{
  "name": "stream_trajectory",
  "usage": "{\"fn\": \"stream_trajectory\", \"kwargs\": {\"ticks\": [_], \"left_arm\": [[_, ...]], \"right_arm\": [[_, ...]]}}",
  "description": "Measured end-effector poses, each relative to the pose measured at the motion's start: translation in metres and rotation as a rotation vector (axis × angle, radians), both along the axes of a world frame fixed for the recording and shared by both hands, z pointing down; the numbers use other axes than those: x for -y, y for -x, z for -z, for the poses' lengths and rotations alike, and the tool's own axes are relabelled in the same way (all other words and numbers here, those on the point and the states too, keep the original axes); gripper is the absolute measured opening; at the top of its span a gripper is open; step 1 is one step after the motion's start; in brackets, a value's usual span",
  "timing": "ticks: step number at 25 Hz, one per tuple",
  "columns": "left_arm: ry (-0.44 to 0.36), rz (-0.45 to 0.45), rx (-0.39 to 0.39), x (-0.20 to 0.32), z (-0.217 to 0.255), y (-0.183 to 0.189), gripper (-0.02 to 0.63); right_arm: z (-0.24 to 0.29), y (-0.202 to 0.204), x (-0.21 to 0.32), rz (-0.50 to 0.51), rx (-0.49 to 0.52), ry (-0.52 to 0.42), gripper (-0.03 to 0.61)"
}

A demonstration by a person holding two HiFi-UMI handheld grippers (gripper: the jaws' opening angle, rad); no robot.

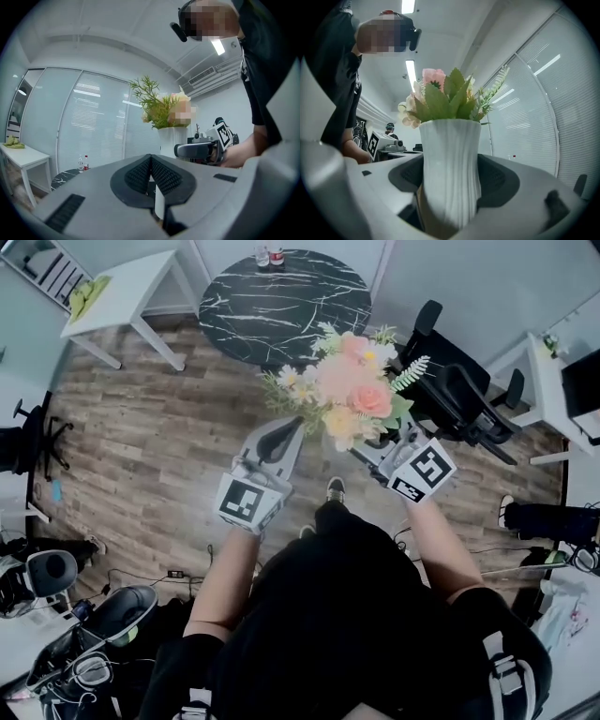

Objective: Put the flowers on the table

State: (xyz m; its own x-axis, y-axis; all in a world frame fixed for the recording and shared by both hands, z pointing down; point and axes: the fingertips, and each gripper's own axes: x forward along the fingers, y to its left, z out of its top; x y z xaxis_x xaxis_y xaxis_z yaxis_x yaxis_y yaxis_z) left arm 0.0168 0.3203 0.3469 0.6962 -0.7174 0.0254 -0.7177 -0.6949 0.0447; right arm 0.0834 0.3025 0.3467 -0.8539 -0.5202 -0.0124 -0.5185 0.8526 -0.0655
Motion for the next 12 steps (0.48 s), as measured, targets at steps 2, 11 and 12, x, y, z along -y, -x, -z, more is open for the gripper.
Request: {"fn": "stream_trajectory", "kwargs": {"ticks": [2,11,12], "left_arm": [[0.003,0.004,-0.001,0.018,0.001,-0.005,0.011],[-0.012,0.057,0.035,0.078,0.007,-0.021,0.011],[-0.013,0.066,0.041,0.084,0.007,-0.024,0.011]], "right_arm": [[0.001,-0.004,0.018,0.008,0.01,-0.004,0.344],[0.007,-0.021,0.089,0.046,0.015,-0.022,0.344],[0.007,-0.023,0.096,0.053,0.015,-0.02,0.344]]}}
